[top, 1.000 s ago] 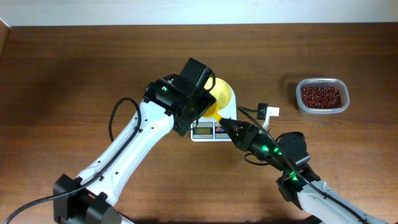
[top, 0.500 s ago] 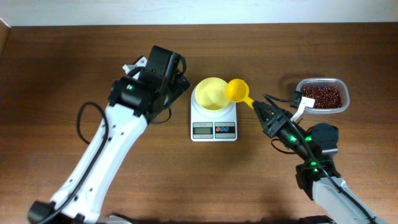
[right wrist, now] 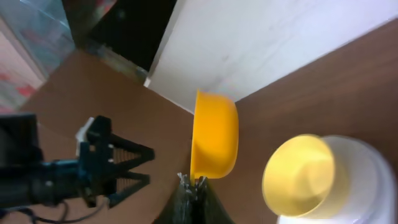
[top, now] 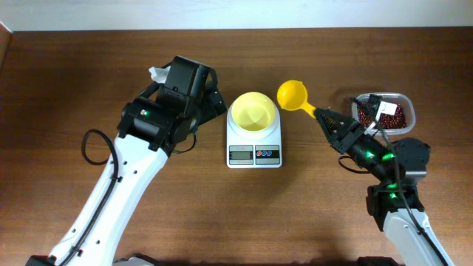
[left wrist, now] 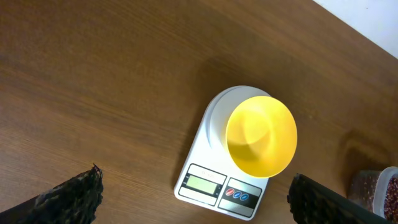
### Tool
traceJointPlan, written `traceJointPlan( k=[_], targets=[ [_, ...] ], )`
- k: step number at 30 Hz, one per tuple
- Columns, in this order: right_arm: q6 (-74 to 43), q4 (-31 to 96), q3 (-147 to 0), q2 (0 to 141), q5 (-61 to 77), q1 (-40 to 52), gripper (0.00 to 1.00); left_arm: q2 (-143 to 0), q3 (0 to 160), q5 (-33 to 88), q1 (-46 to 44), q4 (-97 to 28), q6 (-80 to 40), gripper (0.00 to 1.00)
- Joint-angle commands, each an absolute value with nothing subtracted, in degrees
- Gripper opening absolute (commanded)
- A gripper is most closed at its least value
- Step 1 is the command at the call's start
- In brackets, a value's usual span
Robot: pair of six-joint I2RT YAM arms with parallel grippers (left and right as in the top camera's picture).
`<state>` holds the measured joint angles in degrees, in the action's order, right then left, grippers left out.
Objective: Scoop item into bowl and weigh 50g on scale
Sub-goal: 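Carry the scoop with the right gripper toward the bean tub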
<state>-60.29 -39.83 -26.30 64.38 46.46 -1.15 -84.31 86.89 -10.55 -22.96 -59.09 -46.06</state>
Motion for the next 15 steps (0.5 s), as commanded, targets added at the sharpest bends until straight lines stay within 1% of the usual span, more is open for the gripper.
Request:
traceJointPlan(
  k=[1, 2, 4, 9, 11, 13, 15],
  targets=[
    [-64.9, -40.1, -27.2, 63.8, 49.9, -2.8, 0.04, -83.7, 87.7, -10.3, -23.0, -59.2, -45.1, 0.99],
    [-62.3, -40.1, -27.2, 63.8, 50.3, -2.7, 0.04, -83.7, 87.7, -10.3, -23.0, -59.1, -45.1, 0.99],
    [-52.2, -38.9, -27.2, 63.8, 50.4, -2.7, 0.04, -83.7, 87.7, -10.3, -23.0, -59.1, -45.4, 0.99],
    [-43.6, -37.3, -28.3, 63.8, 46.7, -2.8, 0.04, -83.7, 87.7, -8.8, -23.0, -59.1, -45.4, 0.99],
    [-36.9, -28.6, -31.6, 63.8, 42.5, -2.8, 0.04, -83.7, 87.7, -8.6, -23.0, -58.8, -45.4, 0.99],
    [-28.2, -15.3, -38.1, 63.8, 39.6, -2.8, 0.04, -83.7, 87.7, -8.6, -23.0, -58.8, -45.4, 0.99],
    [-22.9, -5.7, -43.8, 63.8, 36.6, -2.8, 0.04, -83.7, 87.7, -8.6, -23.0, -58.8, -45.4, 0.99]
  ],
)
